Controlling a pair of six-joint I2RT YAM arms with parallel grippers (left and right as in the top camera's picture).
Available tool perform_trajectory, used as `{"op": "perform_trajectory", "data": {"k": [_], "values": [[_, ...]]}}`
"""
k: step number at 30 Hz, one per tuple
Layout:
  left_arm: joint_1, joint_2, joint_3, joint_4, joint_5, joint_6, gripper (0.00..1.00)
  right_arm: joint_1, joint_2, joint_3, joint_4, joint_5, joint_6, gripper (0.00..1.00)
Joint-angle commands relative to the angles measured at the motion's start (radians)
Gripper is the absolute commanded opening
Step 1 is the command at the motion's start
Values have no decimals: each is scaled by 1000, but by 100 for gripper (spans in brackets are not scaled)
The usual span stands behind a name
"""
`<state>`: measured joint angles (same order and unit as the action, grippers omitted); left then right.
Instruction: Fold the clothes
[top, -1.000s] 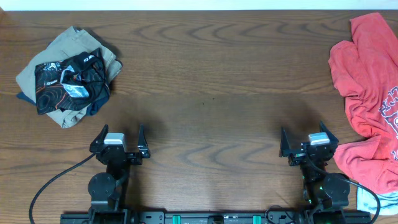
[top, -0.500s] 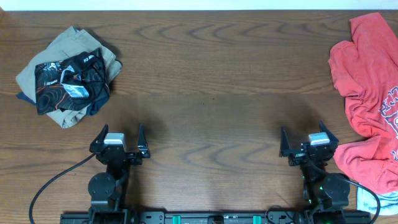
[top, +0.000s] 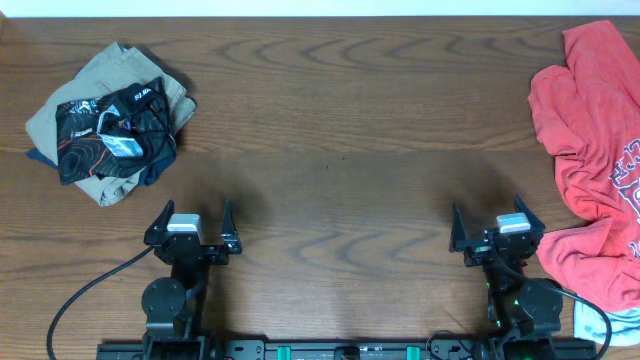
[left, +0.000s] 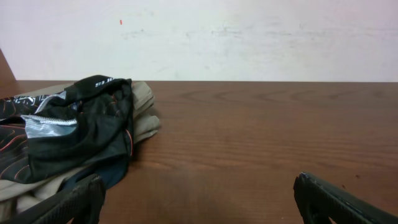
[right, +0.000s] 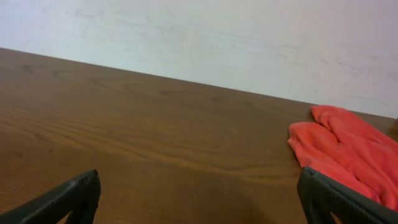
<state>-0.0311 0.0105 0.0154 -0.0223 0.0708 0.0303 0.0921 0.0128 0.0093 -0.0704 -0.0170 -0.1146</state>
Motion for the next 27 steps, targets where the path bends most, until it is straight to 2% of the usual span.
{"op": "perform_trajectory", "data": {"k": [1, 16, 27], "values": [[2, -6, -11, -40, -1, -1, 98, 12, -6, -4, -1, 13, -14, 99], [2, -6, -11, -37, -2, -2, 98, 12, -6, -4, 0, 13, -13, 99], [2, 67, 85, -73, -1, -118, 98, 12, 19, 58, -37, 14, 40, 99]]}}
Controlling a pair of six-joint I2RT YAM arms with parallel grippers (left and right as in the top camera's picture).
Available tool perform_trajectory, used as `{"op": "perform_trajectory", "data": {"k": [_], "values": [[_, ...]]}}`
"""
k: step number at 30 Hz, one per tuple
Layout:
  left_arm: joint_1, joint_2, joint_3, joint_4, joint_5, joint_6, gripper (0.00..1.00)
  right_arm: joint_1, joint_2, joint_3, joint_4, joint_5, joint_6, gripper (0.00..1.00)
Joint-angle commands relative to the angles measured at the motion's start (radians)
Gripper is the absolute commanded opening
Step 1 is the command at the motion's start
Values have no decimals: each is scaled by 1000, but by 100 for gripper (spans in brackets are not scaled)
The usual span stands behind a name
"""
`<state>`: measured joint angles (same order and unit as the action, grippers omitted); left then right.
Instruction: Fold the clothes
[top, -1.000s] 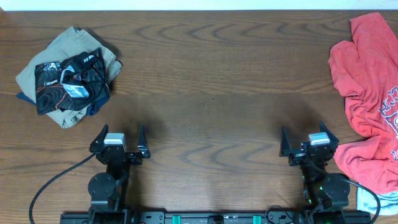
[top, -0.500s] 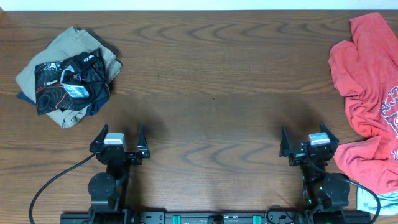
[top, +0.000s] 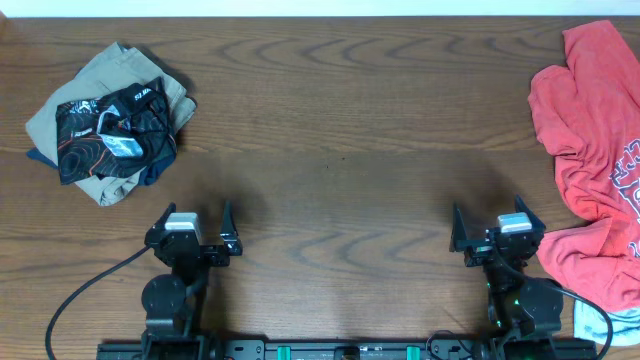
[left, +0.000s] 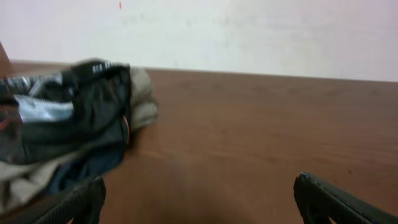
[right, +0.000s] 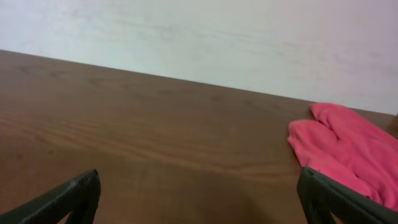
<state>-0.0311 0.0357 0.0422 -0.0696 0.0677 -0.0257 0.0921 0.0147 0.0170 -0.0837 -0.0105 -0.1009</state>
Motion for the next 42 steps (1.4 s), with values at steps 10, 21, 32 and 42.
{"op": "perform_trajectory", "data": {"k": [10, 21, 32, 42], "values": [[2, 348, 396, -283, 47, -62, 97, 12, 279, 265, -195, 49, 51, 99], [2, 712, 857, -750, 82, -62, 98, -2, 819, 704, -517, 54, 108, 99], [2, 813, 919, -827, 81, -62, 98, -102, 1070, 751, -685, 420, 507, 99], [2, 814, 919, -827, 81, -62, 98, -348, 1321, 694, -663, 423, 590, 99]]}}
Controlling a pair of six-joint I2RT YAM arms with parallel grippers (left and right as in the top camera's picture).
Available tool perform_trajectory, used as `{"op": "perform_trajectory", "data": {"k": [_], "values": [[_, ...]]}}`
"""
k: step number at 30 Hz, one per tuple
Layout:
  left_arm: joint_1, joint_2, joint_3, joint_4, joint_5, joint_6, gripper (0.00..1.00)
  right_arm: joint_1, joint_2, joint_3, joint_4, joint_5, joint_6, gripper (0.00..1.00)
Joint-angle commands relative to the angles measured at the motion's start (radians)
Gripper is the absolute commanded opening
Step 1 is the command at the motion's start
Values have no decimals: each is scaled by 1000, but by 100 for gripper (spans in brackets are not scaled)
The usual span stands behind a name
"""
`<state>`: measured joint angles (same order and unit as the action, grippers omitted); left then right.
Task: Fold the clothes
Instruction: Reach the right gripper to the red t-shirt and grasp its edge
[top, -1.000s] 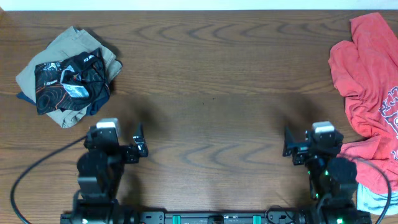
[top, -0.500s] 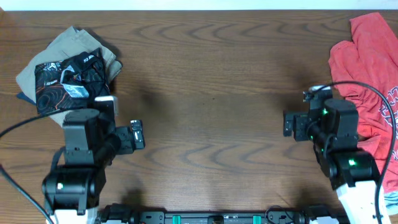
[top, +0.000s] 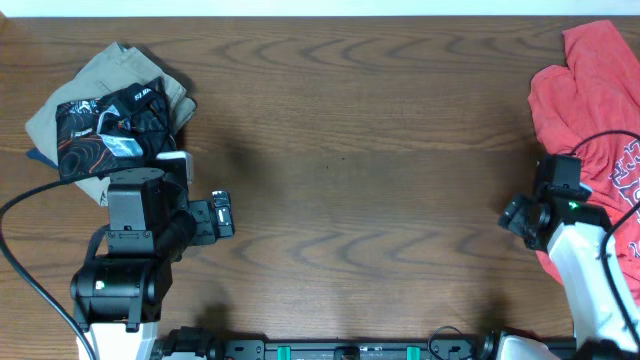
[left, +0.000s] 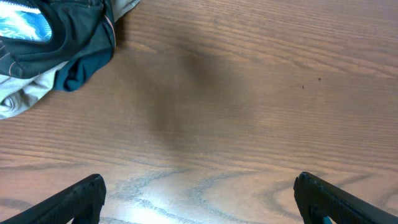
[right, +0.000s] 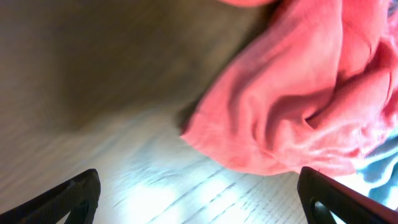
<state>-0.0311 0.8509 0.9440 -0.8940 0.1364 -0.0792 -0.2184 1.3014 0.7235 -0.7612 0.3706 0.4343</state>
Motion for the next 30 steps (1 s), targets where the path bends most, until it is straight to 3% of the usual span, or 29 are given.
{"op": "perform_trajectory", "data": {"k": [1, 7, 10, 17, 22, 25, 26, 30], "values": [[2, -2, 18, -2, 12, -9, 98, -48, 49, -13, 24, 42, 55, 99], [2, -2, 18, 1, 12, -9, 98, -93, 140, -19, 76, 41, 56, 95], [2, -2, 18, 2, 12, -8, 98, -104, 188, -21, 81, 45, 60, 83], [2, -2, 18, 2, 12, -8, 98, -135, 280, -31, 118, 45, 59, 70], [2, -2, 18, 2, 12, -9, 98, -161, 290, -55, 147, 45, 59, 39], [2, -2, 18, 2, 12, -9, 98, -180, 289, -60, 149, 43, 59, 5], [2, -2, 18, 2, 12, -9, 98, -183, 288, -60, 149, 34, 59, 1], [2, -2, 18, 6, 12, -8, 98, -184, 253, -22, 111, -37, 32, 1]]}}
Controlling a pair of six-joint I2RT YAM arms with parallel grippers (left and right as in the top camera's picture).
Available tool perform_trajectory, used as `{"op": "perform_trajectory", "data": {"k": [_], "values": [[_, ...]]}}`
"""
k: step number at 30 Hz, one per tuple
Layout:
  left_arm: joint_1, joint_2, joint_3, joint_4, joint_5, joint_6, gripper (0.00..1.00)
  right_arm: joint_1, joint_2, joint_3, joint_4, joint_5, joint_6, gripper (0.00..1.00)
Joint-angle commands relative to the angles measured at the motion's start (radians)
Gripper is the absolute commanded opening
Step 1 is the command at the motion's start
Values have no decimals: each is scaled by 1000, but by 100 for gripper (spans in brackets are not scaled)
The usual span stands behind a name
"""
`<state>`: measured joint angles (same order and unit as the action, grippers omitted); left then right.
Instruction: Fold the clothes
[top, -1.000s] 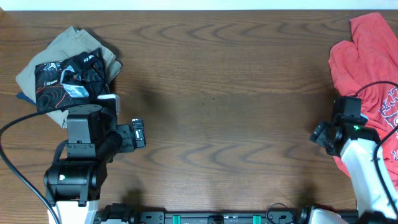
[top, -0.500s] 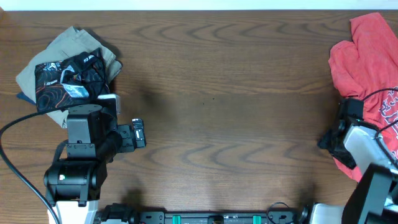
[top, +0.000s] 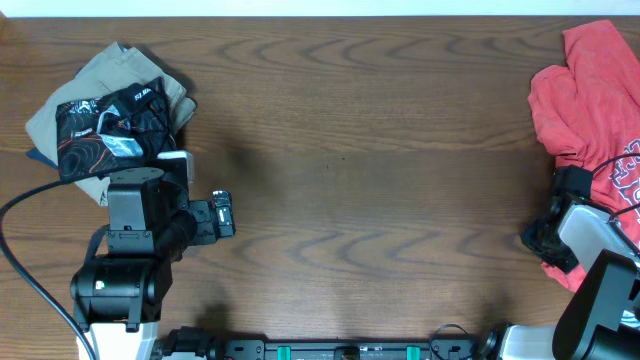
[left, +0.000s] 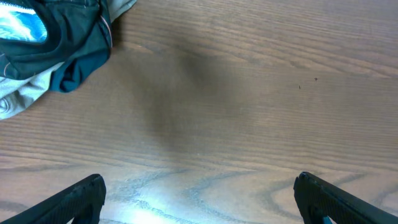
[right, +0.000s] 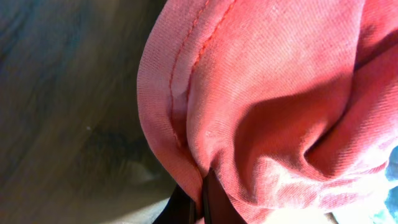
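A red T-shirt (top: 585, 110) lies crumpled along the table's right edge. My right gripper (top: 548, 243) is low at the shirt's near-left hem, shut on a fold of the red cloth (right: 249, 106); its dark fingers (right: 208, 202) pinch the hem between them. A pile of clothes (top: 105, 120), khaki with a black patterned garment on top, sits at the far left; its near corner (left: 56, 46) shows in the left wrist view. My left gripper (left: 199, 202) hovers open over bare wood just right of the pile, nothing between its fingers (left: 68, 202).
A light blue cloth (top: 610, 325) peeks out at the near right corner, under the red shirt. The brown wooden table (top: 340, 150) spreads between the two heaps. The left arm's black cable (top: 25, 290) loops along the near left.
My right gripper was open above the red shirt's near edge; now it is lower and nearer, shut on the hem. The left arm has hardly moved.
Both grippers rested open at the near edge of the table at the first two moments. Then the left stood over the wood beside the clothes pile and the right over the red shirt, both open. Now the right grips the shirt's hem.
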<state>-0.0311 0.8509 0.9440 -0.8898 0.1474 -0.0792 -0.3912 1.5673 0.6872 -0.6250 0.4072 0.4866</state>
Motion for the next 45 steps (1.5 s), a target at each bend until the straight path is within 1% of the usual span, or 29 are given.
{"op": "perform_trajectory", "data": {"k": [1, 5, 8, 10, 13, 17, 20, 23, 26, 28, 31, 32, 33, 34, 35, 36, 38, 40, 42, 45], "values": [[2, -2, 18, 5, 1, -8, 98, -11, -37, 48, -57, -108, -40, 1], [2, -2, 18, 11, 1, -9, 98, -6, -139, 215, -189, -243, -141, 1], [2, -2, 18, 11, 1, -8, 98, 16, -227, 378, -301, -438, -261, 1], [2, -2, 18, 12, 1, -8, 98, 46, -275, 447, -352, -565, -325, 1], [2, -2, 18, 12, 1, -8, 97, 124, -329, 485, -401, -705, -367, 1], [2, -2, 18, 12, 1, -9, 97, 300, -357, 478, -443, -807, -372, 1], [2, -2, 18, 12, 1, -9, 98, 462, -349, 464, -397, -868, -364, 1], [2, -2, 18, 12, 1, -9, 98, 619, -327, 450, -260, -879, -299, 2], [2, 0, 18, 12, 2, -9, 98, 760, -289, 447, -106, -879, -288, 1], [2, 2, 18, 12, 2, -9, 98, 826, -261, 447, -39, -871, -289, 3], [2, 5, 18, 12, 2, -10, 98, 893, -211, 447, -14, -775, -288, 22], [2, 5, 18, 12, 2, -13, 98, 905, -193, 447, -23, -734, -288, 37], [2, 5, 18, 12, 2, -30, 98, 910, -180, 447, -32, -695, -286, 50], [2, 5, 18, 12, 2, -64, 98, 906, -166, 447, -50, -627, -271, 73], [2, 5, 18, 12, 2, -99, 98, 899, -163, 448, -66, -574, -261, 92], [2, 5, 18, 11, 2, -148, 98, 885, -163, 448, -84, -510, -252, 99], [2, 5, 18, 11, 2, -246, 98, 845, -173, 454, -124, -417, -247, 99], [2, 7, 16, 12, 14, -333, 98, 791, -191, 461, -166, -372, -248, 99], [1, 19, 13, 16, 72, -386, 98, 719, -219, 462, -214, -362, -248, 99], [-1, 64, 7, 20, 184, -406, 98, 602, -251, 462, -298, -362, -248, 99]]}}
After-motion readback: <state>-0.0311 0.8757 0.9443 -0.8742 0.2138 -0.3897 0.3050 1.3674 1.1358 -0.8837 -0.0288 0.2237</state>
